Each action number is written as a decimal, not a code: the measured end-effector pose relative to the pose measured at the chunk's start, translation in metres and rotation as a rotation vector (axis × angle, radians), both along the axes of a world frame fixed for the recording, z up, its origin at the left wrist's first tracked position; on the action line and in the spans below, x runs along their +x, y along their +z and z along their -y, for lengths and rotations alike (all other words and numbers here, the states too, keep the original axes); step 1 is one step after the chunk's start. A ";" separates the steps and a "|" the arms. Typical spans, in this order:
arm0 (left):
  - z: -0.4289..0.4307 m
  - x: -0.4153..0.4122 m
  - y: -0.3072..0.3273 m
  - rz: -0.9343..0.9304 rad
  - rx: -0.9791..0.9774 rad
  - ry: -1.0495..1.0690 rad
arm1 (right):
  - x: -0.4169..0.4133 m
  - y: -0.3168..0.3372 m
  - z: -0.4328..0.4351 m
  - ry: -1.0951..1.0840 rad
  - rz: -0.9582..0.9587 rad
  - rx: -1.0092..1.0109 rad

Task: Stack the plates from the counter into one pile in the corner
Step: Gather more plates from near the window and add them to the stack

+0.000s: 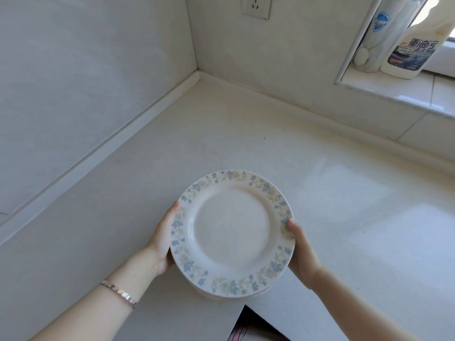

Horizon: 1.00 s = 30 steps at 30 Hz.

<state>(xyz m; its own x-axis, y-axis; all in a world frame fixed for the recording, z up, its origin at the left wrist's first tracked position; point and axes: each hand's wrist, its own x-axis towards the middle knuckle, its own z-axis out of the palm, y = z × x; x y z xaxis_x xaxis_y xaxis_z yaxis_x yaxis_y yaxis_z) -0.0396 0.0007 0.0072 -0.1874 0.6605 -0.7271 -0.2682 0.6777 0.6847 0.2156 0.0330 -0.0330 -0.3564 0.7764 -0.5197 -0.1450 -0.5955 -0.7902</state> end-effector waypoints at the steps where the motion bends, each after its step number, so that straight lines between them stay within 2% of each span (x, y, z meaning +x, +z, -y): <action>1: -0.002 0.001 0.003 -0.098 0.005 -0.020 | 0.004 0.002 -0.002 0.026 0.032 0.011; 2: -0.006 0.002 0.005 -0.262 0.027 -0.048 | 0.008 0.006 -0.003 0.043 0.063 0.025; 4: -0.016 0.007 0.012 -0.740 0.109 -0.145 | 0.019 0.013 -0.006 0.052 0.148 0.048; 5: -0.021 0.015 0.020 -0.943 0.215 -0.212 | 0.026 0.017 -0.007 0.029 0.202 0.065; 7: -0.034 0.039 0.035 -1.141 0.507 -0.351 | 0.045 0.019 -0.005 -0.076 0.323 0.108; 9: -0.048 0.074 0.046 -1.084 0.665 -0.515 | 0.069 0.022 0.000 -0.178 0.416 0.127; 12: -0.068 0.149 0.057 -0.891 0.641 -0.847 | 0.114 0.028 0.016 -0.282 0.511 0.094; 15: -0.076 0.230 0.056 -0.867 0.652 -1.198 | 0.169 0.035 0.036 -0.410 0.589 0.065; 19: -0.065 0.331 0.044 -0.801 0.658 -1.474 | 0.251 0.046 0.073 -0.569 0.651 0.037; 24: -0.037 0.455 0.021 -0.735 0.562 -1.644 | 0.363 0.048 0.129 -0.739 0.680 -0.028; 28: -0.012 0.551 -0.003 -0.659 0.450 -1.642 | 0.461 0.035 0.174 -0.836 0.682 -0.132; 30: 0.000 0.593 -0.015 -0.601 0.415 -1.633 | 0.510 0.025 0.193 -0.957 0.674 -0.189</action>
